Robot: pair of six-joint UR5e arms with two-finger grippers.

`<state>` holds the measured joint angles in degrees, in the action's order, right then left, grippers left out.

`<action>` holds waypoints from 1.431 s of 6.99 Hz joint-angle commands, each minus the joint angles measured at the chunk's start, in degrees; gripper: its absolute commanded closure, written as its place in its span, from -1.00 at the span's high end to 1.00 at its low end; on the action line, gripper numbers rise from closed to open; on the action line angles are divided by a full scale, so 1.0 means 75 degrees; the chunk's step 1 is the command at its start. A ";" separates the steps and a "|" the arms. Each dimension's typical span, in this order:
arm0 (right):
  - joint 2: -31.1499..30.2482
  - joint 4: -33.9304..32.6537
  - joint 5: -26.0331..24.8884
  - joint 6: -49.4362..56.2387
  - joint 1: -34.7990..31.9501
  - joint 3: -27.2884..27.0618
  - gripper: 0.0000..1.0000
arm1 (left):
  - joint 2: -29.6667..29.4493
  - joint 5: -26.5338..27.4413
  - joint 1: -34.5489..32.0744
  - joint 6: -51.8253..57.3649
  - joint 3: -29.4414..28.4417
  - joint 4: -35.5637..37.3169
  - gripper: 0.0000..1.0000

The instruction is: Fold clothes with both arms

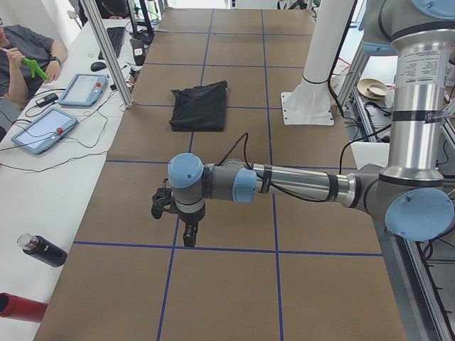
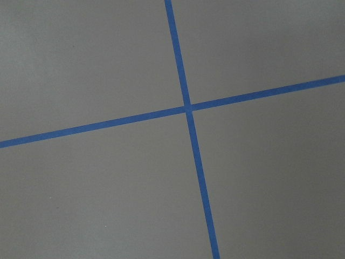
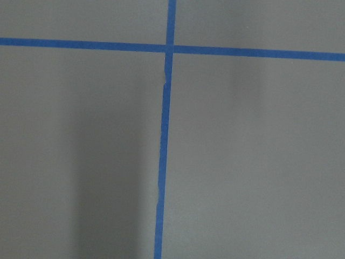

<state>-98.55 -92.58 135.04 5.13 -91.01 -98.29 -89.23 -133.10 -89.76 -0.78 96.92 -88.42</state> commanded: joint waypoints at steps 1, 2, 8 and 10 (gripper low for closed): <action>-0.0008 -0.0007 -0.0028 -0.0505 -0.0005 -0.0008 1.00 | -0.0010 0.0004 -0.0008 -0.0025 0.0003 0.0000 1.00; 0.0003 0.0004 -0.0028 -0.0926 -0.0005 -0.0008 1.00 | -0.0021 0.0004 -0.0008 -0.0025 0.0003 0.0000 1.00; 0.0073 0.0016 -0.0064 -0.0931 -0.0005 -0.0055 1.00 | -0.0021 0.0004 0.0003 -0.0025 0.0002 0.0000 1.00; 0.0073 0.0016 -0.0052 -0.0872 -0.0005 -0.0055 1.00 | -0.0021 0.0004 -0.0008 -0.0025 0.0003 0.0000 1.00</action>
<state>-98.02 -92.46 134.62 -1.62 -91.06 -98.70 -89.39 -133.11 -89.80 -0.97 96.92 -88.42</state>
